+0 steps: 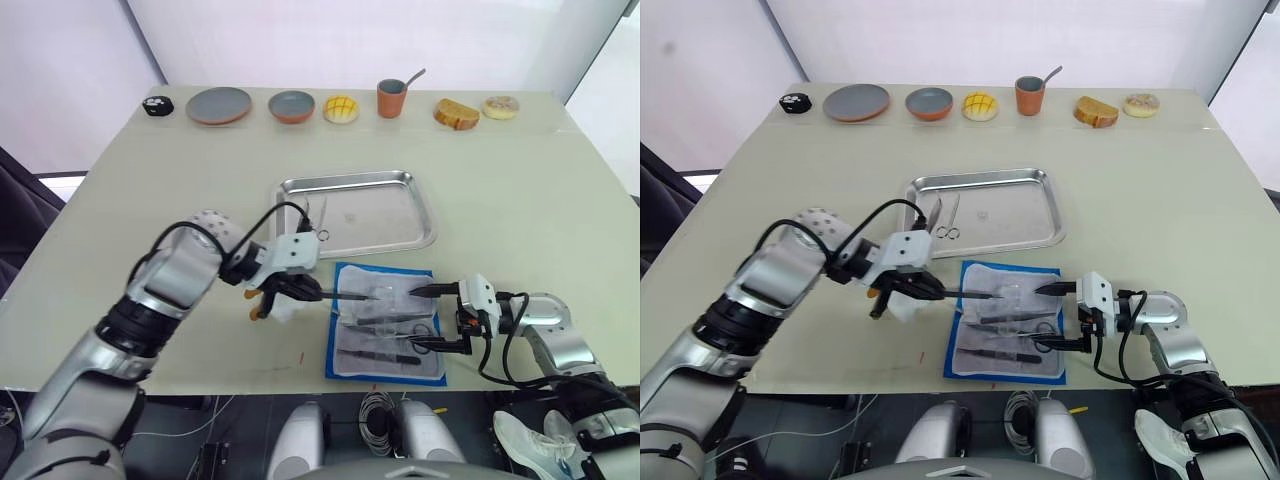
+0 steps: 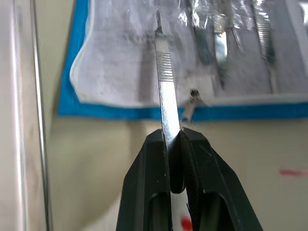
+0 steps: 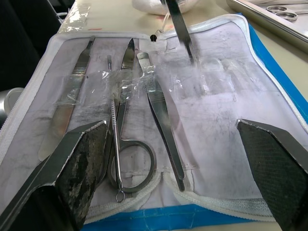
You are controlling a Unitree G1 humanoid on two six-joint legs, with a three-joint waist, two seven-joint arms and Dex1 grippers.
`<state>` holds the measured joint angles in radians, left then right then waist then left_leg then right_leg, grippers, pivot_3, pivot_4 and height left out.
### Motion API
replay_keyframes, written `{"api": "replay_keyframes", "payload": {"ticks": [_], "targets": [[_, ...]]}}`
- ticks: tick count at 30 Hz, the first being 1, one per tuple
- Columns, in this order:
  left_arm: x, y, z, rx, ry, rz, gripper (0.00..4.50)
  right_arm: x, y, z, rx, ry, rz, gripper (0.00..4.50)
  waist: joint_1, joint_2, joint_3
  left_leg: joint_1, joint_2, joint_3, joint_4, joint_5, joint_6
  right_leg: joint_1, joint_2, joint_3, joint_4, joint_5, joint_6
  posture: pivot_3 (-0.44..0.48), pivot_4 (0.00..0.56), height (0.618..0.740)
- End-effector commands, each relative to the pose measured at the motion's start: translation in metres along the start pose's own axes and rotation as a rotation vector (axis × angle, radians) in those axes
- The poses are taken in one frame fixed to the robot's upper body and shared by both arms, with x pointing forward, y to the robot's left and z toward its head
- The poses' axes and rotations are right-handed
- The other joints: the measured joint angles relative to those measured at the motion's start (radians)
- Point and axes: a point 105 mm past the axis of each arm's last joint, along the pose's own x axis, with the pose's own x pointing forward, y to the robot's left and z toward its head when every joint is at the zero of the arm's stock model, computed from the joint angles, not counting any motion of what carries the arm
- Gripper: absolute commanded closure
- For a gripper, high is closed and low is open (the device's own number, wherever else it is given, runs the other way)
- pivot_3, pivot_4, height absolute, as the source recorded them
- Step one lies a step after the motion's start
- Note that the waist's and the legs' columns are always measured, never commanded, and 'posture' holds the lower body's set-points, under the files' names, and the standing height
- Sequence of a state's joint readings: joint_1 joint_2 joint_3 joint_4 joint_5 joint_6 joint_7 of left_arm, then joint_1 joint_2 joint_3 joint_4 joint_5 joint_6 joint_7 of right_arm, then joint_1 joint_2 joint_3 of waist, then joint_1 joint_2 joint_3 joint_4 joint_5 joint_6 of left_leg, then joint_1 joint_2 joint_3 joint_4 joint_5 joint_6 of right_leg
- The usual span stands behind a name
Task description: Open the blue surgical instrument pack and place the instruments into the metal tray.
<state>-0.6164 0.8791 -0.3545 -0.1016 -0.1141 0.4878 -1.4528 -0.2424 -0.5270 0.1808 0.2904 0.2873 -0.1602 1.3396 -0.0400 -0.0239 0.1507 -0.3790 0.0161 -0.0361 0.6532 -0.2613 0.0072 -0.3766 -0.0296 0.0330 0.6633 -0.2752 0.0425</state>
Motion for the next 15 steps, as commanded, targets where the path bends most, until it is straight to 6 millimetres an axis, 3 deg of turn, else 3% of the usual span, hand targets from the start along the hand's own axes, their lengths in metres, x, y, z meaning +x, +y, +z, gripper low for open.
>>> {"api": "replay_keyframes", "payload": {"ticks": [1, 9, 15], "targets": [[-0.023, -0.010, 0.008, 0.038, -0.054, -0.001, 4.41, 0.002, 0.015, -0.034, 0.117, 0.105, 0.032, 0.00, -0.001, 0.000, 0.000, 0.000, 0.000, 0.000, 0.000, 0.000, 0.000, 0.000, 0.000, 0.000, 0.000, 0.000, 0.000, 0.000, 0.150, 0.740], [-0.037, 0.000, 0.015, -0.098, -0.239, 0.189, 4.41, -0.001, 0.013, -0.034, 0.114, 0.109, 0.041, 0.00, 0.003, -0.001, 0.000, 0.000, 0.001, 0.001, 0.000, 0.000, 0.000, 0.000, 0.000, 0.000, 0.000, 0.000, 0.000, 0.000, 0.150, 0.740], [-0.029, 0.045, 0.027, -0.356, -0.439, 0.501, 4.41, -0.003, 0.011, -0.032, 0.111, 0.108, 0.047, 0.00, 0.006, -0.001, -0.001, 0.000, 0.001, 0.000, 0.001, 0.000, 0.000, 0.000, -0.001, -0.001, 0.000, 0.000, 0.000, 0.000, 0.150, 0.740]]}}
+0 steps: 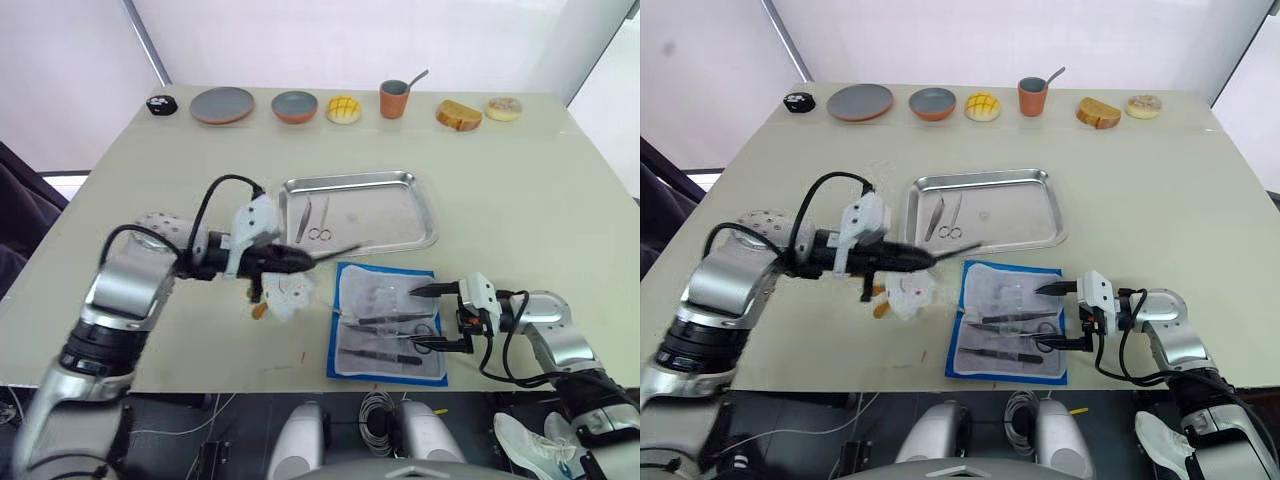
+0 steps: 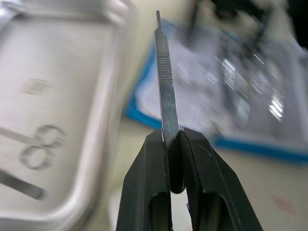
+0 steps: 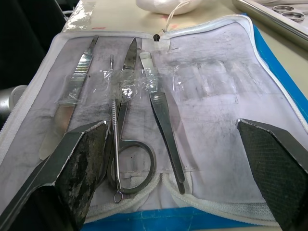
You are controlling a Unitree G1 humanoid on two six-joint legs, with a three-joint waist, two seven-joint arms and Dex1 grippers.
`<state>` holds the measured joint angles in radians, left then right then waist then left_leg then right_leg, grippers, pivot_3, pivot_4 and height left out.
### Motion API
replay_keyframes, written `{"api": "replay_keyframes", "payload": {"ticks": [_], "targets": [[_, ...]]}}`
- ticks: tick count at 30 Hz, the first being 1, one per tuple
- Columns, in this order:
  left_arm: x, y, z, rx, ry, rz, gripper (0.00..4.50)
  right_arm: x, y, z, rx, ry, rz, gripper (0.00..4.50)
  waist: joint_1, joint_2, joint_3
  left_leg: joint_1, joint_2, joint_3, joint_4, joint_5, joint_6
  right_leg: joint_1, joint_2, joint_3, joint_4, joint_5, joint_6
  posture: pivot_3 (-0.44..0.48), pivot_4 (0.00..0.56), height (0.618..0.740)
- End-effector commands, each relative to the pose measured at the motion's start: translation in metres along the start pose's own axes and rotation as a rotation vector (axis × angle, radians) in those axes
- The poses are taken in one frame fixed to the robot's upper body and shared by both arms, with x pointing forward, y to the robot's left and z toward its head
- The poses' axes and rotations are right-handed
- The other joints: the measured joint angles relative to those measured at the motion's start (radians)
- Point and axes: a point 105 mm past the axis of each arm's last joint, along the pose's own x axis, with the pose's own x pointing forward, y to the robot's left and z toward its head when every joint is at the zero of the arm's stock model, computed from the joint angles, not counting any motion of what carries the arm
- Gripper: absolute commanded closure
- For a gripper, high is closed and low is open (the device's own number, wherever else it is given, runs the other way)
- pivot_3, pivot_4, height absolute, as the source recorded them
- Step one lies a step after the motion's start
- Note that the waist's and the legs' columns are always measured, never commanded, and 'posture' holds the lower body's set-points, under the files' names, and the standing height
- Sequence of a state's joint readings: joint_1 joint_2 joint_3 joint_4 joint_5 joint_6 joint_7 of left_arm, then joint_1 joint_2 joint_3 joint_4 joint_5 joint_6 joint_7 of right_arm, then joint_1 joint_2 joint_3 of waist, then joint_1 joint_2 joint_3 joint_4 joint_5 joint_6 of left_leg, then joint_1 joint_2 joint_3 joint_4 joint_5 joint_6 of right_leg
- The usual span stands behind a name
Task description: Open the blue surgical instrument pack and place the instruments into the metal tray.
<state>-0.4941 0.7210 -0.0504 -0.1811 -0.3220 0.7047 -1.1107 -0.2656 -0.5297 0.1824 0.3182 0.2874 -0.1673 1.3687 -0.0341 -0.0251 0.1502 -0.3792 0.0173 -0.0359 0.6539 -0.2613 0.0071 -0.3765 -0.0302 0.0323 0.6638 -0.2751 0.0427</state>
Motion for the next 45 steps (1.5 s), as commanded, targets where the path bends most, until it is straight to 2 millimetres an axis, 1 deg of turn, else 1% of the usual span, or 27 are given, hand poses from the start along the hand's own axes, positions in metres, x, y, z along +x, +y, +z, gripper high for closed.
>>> {"api": "replay_keyframes", "payload": {"ticks": [1, 2, 3, 5, 6, 9, 14, 17, 24, 28, 31, 37, 45], "targets": [[0.006, 0.022, 0.018, -0.121, -0.097, 0.201, 4.41, -0.002, 0.013, -0.031, 0.116, 0.101, 0.025, 0.00, 0.001, 0.000, 0.000, 0.000, 0.000, 0.000, 0.000, 0.000, 0.000, 0.000, 0.000, 0.000, 0.000, 0.000, 0.000, 0.000, 0.150, 0.740], [0.012, 0.027, 0.021, -0.164, -0.125, 0.258, 4.41, -0.002, 0.013, -0.031, 0.114, 0.101, 0.027, 0.00, -0.004, 0.000, 0.000, 0.000, 0.000, 0.000, 0.000, 0.000, 0.000, 0.000, -0.001, 0.000, 0.000, 0.000, 0.000, 0.000, 0.150, 0.740], [0.022, 0.030, 0.025, -0.204, -0.162, 0.310, 4.41, -0.003, 0.012, -0.030, 0.113, 0.101, 0.030, 0.00, -0.004, 0.001, 0.000, 0.000, 0.000, 0.000, 0.000, 0.000, 0.000, 0.000, 0.000, 0.000, 0.001, 0.000, 0.000, 0.000, 0.150, 0.740], [0.037, 0.036, 0.032, -0.261, -0.198, 0.414, 4.41, -0.003, 0.012, -0.029, 0.110, 0.102, 0.036, 0.00, 0.009, 0.001, -0.001, 0.000, -0.001, 0.000, 0.000, 0.000, 0.000, 0.000, -0.001, 0.000, 0.000, 0.000, 0.000, 0.000, 0.150, 0.740], [0.042, 0.037, 0.033, -0.294, -0.206, 0.443, 4.41, -0.004, 0.012, -0.029, 0.110, 0.101, 0.036, 0.00, 0.016, -0.002, -0.002, 0.000, -0.002, -0.001, 0.001, 0.000, 0.000, 0.001, -0.003, -0.001, 0.000, 0.000, 0.001, 0.000, 0.150, 0.740], [0.056, 0.046, 0.034, -0.338, -0.160, 0.629, 4.41, -0.004, 0.010, -0.027, 0.110, 0.096, 0.033, 0.00, 0.016, -0.003, -0.002, 0.000, -0.003, 0.000, 0.001, 0.000, 0.000, 0.000, -0.003, 0.001, 0.000, 0.001, 0.001, 0.000, 0.150, 0.740], [0.075, 0.046, 0.047, -0.417, -0.151, 0.655, 4.41, -0.004, 0.009, -0.026, 0.107, 0.099, 0.040, 0.00, 0.018, -0.003, -0.002, 0.000, -0.003, 0.000, 0.001, 0.000, 0.000, 0.000, -0.003, 0.001, 0.000, 0.001, 0.001, 0.000, 0.150, 0.740], [0.086, 0.043, 0.048, -0.486, -0.147, 0.630, 4.41, -0.005, 0.009, -0.025, 0.106, 0.100, 0.040, 0.00, 0.019, -0.003, -0.002, 0.000, -0.004, 0.000, 0.001, 0.000, -0.001, 0.000, -0.004, 0.000, 0.000, 0.001, 0.001, 0.000, 0.150, 0.740], [0.095, 0.041, 0.033, -0.594, -0.085, 0.681, 4.41, -0.009, 0.011, -0.025, 0.107, 0.109, 0.044, 0.00, 0.020, -0.003, -0.002, 0.000, -0.005, 0.000, 0.000, 0.000, -0.001, 0.000, -0.005, 0.001, 0.000, 0.001, 0.001, 0.000, 0.150, 0.740], [0.097, 0.041, 0.029, -0.608, -0.066, 0.693, 4.41, -0.009, 0.012, -0.025, 0.109, 0.110, 0.045, 0.00, 0.022, -0.003, -0.002, -0.001, -0.005, -0.001, 0.000, 0.000, -0.001, 0.000, -0.005, 0.000, 0.000, 0.001, 0.001, 0.000, 0.150, 0.740], [0.099, 0.041, 0.026, -0.610, -0.047, 0.698, 4.41, -0.009, 0.012, -0.025, 0.111, 0.110, 0.046, 0.00, 0.022, -0.003, -0.002, -0.001, -0.006, -0.001, 0.000, 0.002, -0.005, 0.000, -0.006, 0.000, -0.001, 0.001, 0.001, 0.000, 0.150, 0.740], [0.103, 0.040, 0.015, -0.639, -0.005, 0.703, 4.41, -0.008, 0.012, -0.025, 0.110, 0.109, 0.047, 0.00, 0.022, -0.003, -0.002, -0.001, -0.006, -0.001, 0.000, 0.003, -0.005, 0.000, -0.006, 0.000, -0.001, 0.001, 0.001, 0.000, 0.150, 0.740], [0.106, 0.037, 0.010, -0.658, 0.008, 0.693, 4.41, -0.008, 0.012, -0.025, 0.112, 0.112, 0.046, 0.00, 0.022, -0.003, -0.002, -0.001, -0.006, -0.001, 0.000, 0.003, -0.005, 0.000, -0.006, 0.000, -0.001, 0.001, 0.001, 0.000, 0.150, 0.740]]}}
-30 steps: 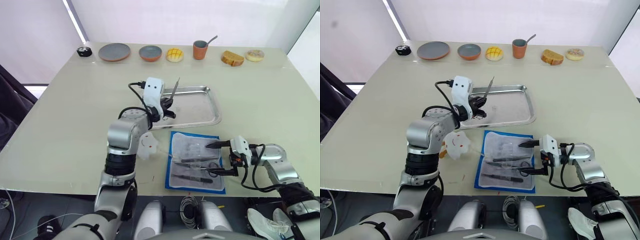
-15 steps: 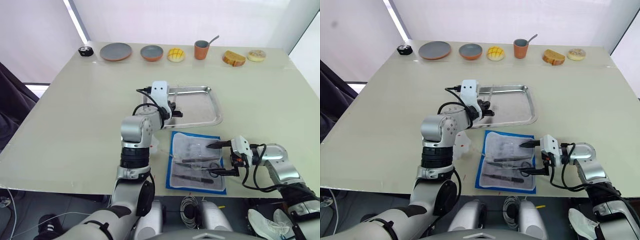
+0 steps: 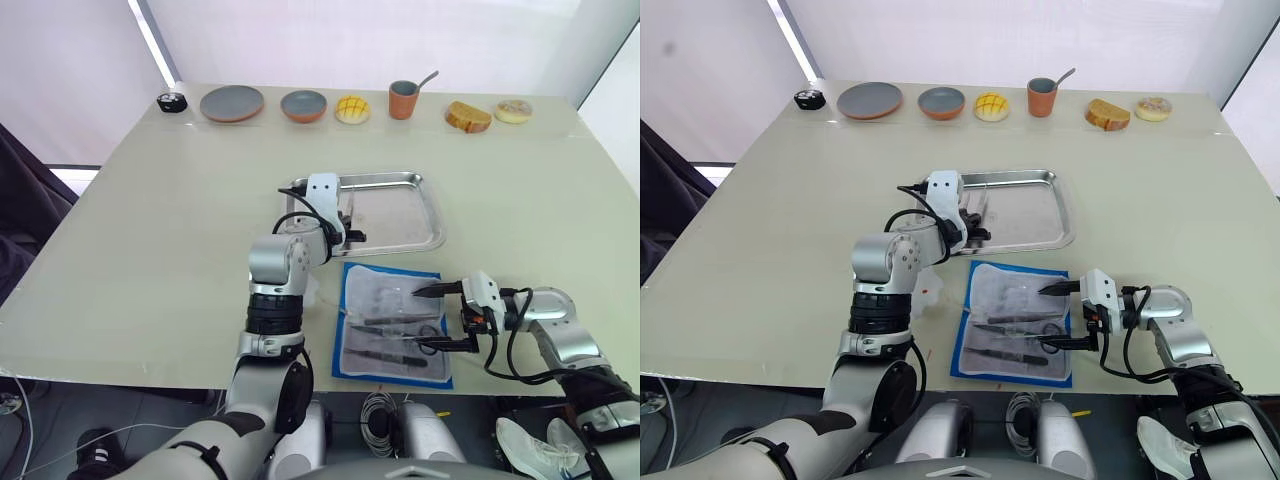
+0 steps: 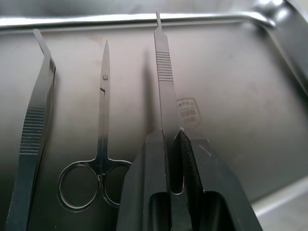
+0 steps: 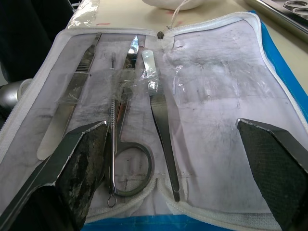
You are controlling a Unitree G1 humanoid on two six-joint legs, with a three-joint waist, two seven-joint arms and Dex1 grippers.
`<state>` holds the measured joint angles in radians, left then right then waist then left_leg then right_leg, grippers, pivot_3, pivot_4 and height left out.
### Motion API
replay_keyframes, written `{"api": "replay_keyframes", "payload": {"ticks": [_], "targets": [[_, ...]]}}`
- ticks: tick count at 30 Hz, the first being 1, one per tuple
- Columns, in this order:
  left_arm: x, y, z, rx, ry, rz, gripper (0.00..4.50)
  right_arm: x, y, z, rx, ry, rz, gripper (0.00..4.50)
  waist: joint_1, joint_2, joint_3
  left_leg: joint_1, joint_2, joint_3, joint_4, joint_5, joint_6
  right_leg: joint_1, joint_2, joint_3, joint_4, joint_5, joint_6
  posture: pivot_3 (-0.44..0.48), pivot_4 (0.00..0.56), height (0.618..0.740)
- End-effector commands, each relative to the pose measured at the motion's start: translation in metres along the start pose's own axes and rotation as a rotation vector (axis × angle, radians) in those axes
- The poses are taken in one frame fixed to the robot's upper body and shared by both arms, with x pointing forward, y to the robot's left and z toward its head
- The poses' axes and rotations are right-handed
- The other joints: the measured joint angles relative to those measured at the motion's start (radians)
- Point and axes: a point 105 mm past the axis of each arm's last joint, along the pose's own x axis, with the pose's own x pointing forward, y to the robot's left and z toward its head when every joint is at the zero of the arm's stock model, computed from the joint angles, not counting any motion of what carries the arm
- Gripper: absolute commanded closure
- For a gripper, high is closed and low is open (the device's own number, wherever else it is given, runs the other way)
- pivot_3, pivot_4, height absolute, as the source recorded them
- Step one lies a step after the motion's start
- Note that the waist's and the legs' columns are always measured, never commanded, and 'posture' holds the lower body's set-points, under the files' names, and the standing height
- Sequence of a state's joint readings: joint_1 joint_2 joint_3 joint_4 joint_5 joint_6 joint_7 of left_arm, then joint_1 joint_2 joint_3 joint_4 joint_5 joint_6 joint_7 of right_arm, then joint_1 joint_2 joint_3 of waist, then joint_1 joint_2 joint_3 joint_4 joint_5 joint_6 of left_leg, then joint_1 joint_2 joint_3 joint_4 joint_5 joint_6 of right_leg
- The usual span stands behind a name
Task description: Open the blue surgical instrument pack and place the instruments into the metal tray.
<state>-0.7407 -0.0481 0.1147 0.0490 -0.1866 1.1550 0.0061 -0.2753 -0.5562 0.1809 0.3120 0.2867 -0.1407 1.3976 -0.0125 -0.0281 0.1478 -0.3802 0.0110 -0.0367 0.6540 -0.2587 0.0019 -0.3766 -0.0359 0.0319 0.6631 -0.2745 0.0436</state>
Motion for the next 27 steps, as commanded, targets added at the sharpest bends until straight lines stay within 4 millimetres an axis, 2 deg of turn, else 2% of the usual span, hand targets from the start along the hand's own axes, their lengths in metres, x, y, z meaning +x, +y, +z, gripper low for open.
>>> {"api": "replay_keyframes", "payload": {"ticks": [1, 12, 15, 18, 19, 23, 27], "targets": [[-0.002, -0.004, 0.003, 0.000, -0.014, -0.014, 4.41, -0.001, 0.012, -0.026, 0.105, 0.082, 0.023, 0.00, 0.000, 0.000, 0.000, 0.000, 0.000, 0.000, 0.000, 0.000, 0.000, 0.000, 0.000, 0.000, 0.000, 0.000, 0.000, 0.000, 0.150, 0.740], [-0.001, -0.001, -0.002, -0.028, 0.006, -0.010, 4.41, 0.000, 0.010, -0.025, 0.103, 0.077, 0.022, 0.00, 0.000, 0.000, 0.000, 0.000, 0.000, 0.000, 0.000, 0.000, 0.000, 0.000, 0.000, 0.000, 0.000, 0.000, 0.000, 0.000, 0.150, 0.740], [-0.003, -0.002, 0.000, -0.033, 0.001, -0.016, 3.19, 0.001, 0.010, -0.025, 0.101, 0.076, 0.022, 0.00, 0.000, 0.000, 0.000, 0.000, 0.000, 0.000, 0.000, 0.000, 0.000, 0.000, 0.000, 0.000, 0.000, 0.000, 0.000, 0.000, 0.150, 0.740], [-0.005, -0.003, 0.004, -0.039, -0.015, -0.027, 1.82, 0.001, 0.010, -0.024, 0.100, 0.074, 0.021, 0.00, 0.000, 0.000, 0.000, 0.000, 0.000, 0.000, 0.000, 0.000, 0.000, 0.000, 0.000, 0.000, 0.000, 0.000, 0.000, 0.000, 0.150, 0.740], [-0.007, -0.004, 0.006, -0.038, -0.017, -0.038, 1.22, 0.001, 0.009, -0.024, 0.101, 0.074, 0.020, 0.00, 0.000, 0.000, 0.000, 0.000, 0.000, 0.000, 0.000, 0.000, 0.000, 0.000, 0.000, 0.000, 0.000, 0.000, 0.000, 0.000, 0.150, 0.740], [-0.019, -0.017, 0.017, -0.070, -0.057, -0.157, 1.12, 0.001, 0.009, -0.024, 0.100, 0.074, 0.019, 0.00, -0.001, 0.000, 0.000, 0.000, 0.000, 0.000, 0.000, 0.000, 0.000, 0.000, 0.000, 0.000, 0.000, 0.000, 0.000, 0.000, 0.150, 0.740], [-0.043, -0.038, 0.028, -0.053, -0.111, -0.395, 1.12, 0.001, 0.010, -0.025, 0.102, 0.075, 0.018, 0.00, -0.002, 0.000, 0.000, 0.000, 0.000, 0.000, 0.000, 0.000, 0.000, 0.000, 0.000, 0.000, 0.000, 0.000, 0.000, 0.000, 0.150, 0.740]]}}
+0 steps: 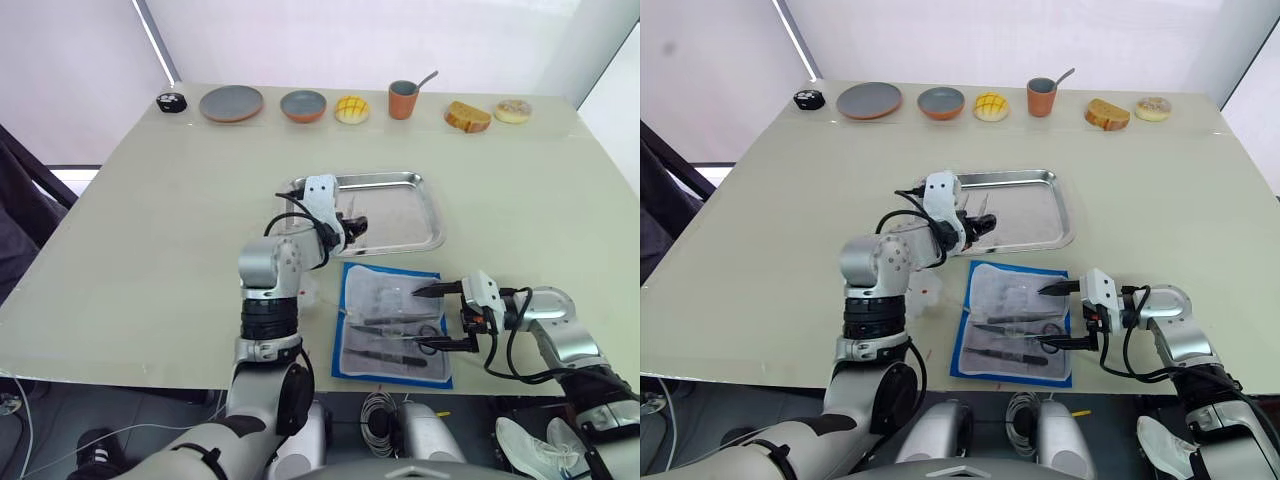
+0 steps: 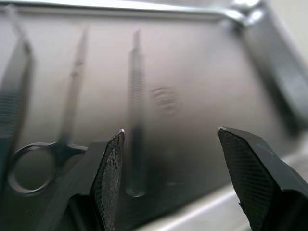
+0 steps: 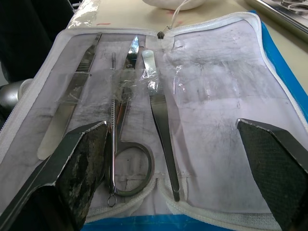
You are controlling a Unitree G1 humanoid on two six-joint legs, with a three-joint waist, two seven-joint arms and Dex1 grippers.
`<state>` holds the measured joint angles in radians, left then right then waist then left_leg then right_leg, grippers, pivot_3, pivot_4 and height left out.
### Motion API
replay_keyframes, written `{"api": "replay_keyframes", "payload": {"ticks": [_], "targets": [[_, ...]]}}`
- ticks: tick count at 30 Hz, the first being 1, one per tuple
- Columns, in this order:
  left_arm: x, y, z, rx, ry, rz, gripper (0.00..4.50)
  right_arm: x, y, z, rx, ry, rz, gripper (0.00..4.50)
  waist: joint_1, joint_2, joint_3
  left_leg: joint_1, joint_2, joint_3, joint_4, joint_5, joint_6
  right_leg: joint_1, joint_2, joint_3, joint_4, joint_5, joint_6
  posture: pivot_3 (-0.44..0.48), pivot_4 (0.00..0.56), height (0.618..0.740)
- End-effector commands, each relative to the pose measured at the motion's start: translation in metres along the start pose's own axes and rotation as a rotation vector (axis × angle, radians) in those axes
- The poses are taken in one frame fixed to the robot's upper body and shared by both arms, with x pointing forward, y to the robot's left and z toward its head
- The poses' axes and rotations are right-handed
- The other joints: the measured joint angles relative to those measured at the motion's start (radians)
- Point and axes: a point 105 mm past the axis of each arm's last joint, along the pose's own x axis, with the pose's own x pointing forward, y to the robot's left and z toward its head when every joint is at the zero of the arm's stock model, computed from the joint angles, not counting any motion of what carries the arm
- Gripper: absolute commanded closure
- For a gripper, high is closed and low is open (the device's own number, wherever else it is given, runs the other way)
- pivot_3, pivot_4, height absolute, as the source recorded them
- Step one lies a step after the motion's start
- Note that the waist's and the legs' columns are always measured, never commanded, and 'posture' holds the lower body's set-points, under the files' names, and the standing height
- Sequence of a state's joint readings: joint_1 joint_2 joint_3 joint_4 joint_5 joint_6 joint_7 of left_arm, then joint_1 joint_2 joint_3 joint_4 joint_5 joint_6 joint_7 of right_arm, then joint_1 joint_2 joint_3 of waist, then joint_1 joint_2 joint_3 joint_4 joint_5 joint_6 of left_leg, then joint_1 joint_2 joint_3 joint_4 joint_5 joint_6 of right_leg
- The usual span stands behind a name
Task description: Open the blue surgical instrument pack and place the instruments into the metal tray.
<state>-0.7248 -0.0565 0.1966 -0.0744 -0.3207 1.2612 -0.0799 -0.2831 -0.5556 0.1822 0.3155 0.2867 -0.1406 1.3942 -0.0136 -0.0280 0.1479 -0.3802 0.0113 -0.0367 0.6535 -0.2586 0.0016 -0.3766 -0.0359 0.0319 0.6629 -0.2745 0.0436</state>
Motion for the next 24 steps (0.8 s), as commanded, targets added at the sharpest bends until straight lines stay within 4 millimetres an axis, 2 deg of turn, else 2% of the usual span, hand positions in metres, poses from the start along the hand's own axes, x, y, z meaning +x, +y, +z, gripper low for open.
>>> {"api": "replay_keyframes", "payload": {"ticks": [1, 4, 10, 14, 20, 21, 23, 24], "targets": [[-0.025, -0.036, 0.018, 0.085, -0.076, -0.277, 1.12, 0.000, 0.012, -0.026, 0.106, 0.075, 0.022, 0.00, -0.001, 0.000, 0.000, 0.000, 0.000, 0.000, 0.000, 0.000, 0.000, 0.000, 0.000, 0.000, 0.000, 0.000, 0.000, 0.000, 0.150, 0.740], [-0.043, -0.045, 0.019, 0.177, -0.095, -0.426, 1.12, 0.001, 0.011, -0.026, 0.105, 0.073, 0.022, 0.00, -0.003, 0.001, 0.000, 0.001, 0.000, 0.000, -0.001, 0.000, -0.001, 0.000, 0.000, 0.000, 0.000, 0.000, 0.000, 0.000, 0.150, 0.740], [-0.072, -0.044, 0.013, 0.411, -0.178, -0.683, 1.12, 0.004, 0.009, -0.025, 0.104, 0.061, 0.013, 0.00, -0.003, 0.002, 0.000, 0.001, 0.000, 0.001, -0.001, 0.000, -0.001, 0.000, 0.000, 0.001, 0.000, 0.000, 0.000, 0.000, 0.150, 0.740], [-0.092, -0.028, -0.005, 0.516, -0.103, -0.831, 1.12, 0.005, 0.012, -0.026, 0.107, 0.054, 0.007, 0.00, -0.004, 0.003, 0.001, 0.001, 0.000, 0.001, -0.001, 0.000, -0.001, 0.000, 0.001, 0.001, 0.000, 0.000, -0.001, 0.000, 0.150, 0.740], [-0.115, 0.007, -0.023, 0.577, -0.047, -0.861, 1.12, 0.004, 0.013, -0.027, 0.112, 0.051, -0.001, 0.00, -0.004, 0.003, 0.001, 0.001, 0.001, 0.001, -0.001, -0.002, 0.004, 0.000, 0.000, 0.001, -0.001, 0.000, -0.001, 0.000, 0.150, 0.740], [-0.121, 0.014, -0.025, 0.579, -0.038, -0.859, 0.60, 0.003, 0.014, -0.028, 0.113, 0.052, -0.002, 0.00, -0.003, 0.003, 0.001, 0.001, 0.002, 0.001, -0.001, -0.002, 0.005, 0.000, 0.000, 0.001, -0.001, 0.000, -0.001, 0.000, 0.150, 0.740], [-0.130, 0.025, -0.030, 0.590, -0.014, -0.861, 0.15, 0.003, 0.014, -0.028, 0.114, 0.053, -0.003, 0.00, -0.004, 0.003, 0.001, 0.001, 0.002, 0.001, -0.001, -0.003, 0.005, 0.000, 0.000, 0.001, -0.001, -0.001, -0.001, 0.000, 0.150, 0.740], [-0.135, 0.030, -0.033, 0.597, 0.001, -0.865, 0.15, 0.003, 0.014, -0.028, 0.114, 0.052, -0.004, 0.00, -0.003, 0.003, 0.001, 0.001, 0.002, 0.001, -0.001, -0.003, 0.005, 0.000, 0.000, 0.001, -0.001, -0.001, -0.001, 0.000, 0.150, 0.740]]}}
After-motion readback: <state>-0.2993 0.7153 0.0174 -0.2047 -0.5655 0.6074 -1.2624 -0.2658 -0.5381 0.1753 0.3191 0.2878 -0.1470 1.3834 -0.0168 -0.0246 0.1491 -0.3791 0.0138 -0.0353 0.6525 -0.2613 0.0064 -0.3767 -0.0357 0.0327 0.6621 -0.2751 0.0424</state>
